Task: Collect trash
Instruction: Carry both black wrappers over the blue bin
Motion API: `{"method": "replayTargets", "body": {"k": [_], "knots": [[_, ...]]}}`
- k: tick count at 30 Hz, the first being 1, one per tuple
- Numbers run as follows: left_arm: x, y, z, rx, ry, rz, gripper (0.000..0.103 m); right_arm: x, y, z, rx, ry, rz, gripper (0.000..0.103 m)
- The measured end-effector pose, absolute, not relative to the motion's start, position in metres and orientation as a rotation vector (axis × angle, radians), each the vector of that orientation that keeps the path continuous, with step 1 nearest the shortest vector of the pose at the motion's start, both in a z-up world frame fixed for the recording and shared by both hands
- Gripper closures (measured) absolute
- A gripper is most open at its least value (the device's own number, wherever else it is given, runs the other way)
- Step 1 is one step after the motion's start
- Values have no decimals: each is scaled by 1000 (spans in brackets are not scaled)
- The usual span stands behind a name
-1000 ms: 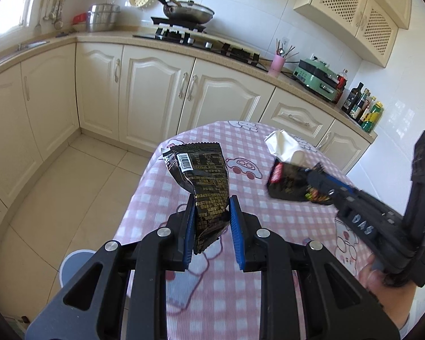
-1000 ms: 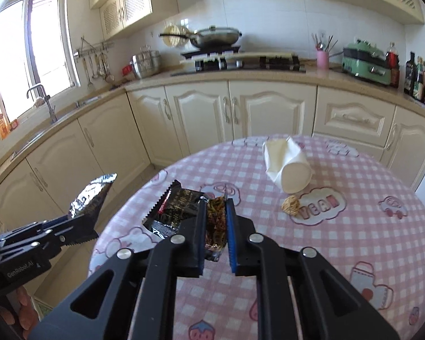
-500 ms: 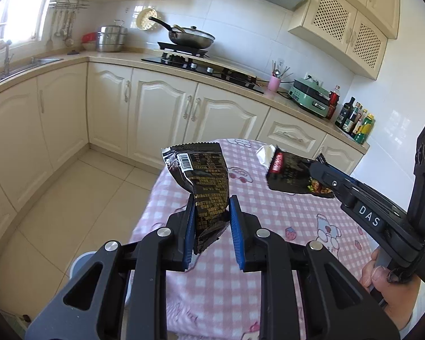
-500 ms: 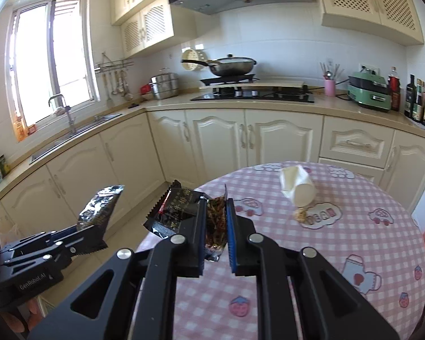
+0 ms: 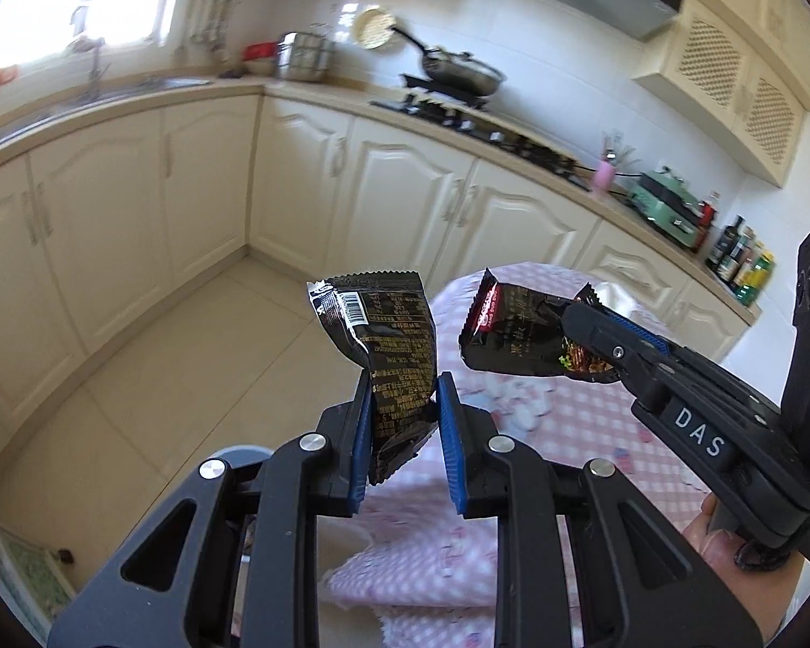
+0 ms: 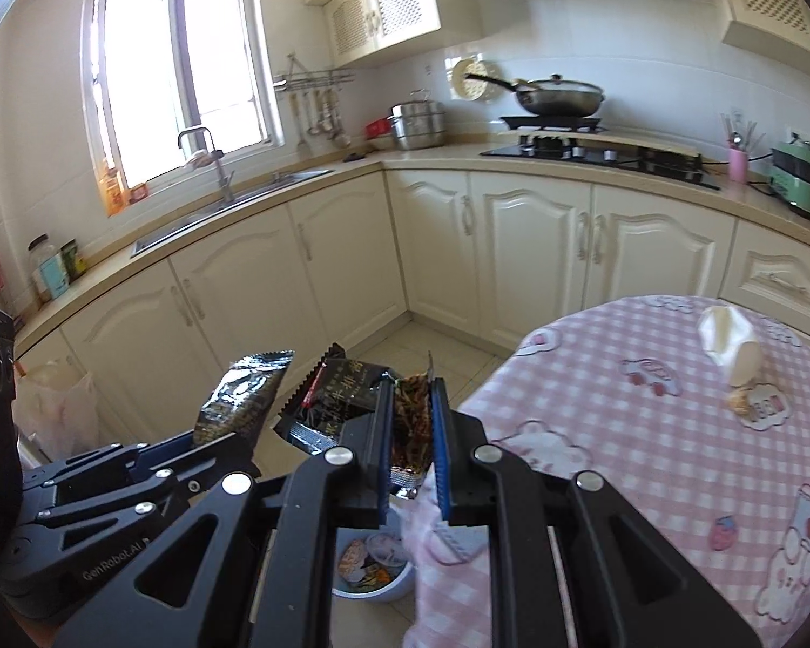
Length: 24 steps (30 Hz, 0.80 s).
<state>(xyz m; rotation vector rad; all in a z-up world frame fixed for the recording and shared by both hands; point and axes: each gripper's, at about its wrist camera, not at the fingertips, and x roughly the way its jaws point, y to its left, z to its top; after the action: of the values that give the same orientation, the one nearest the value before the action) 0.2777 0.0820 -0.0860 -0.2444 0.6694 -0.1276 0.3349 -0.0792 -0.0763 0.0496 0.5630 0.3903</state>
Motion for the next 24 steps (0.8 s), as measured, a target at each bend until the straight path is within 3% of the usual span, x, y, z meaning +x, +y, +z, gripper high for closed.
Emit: {"method": "replayTargets", "body": {"k": [18, 24], "knots": [[324, 157, -153, -330, 811, 25, 81, 399, 16, -134, 19, 700, 495, 90], [339, 169, -163, -345, 823, 61, 56, 413, 28, -146, 12, 724, 494, 90]]}}
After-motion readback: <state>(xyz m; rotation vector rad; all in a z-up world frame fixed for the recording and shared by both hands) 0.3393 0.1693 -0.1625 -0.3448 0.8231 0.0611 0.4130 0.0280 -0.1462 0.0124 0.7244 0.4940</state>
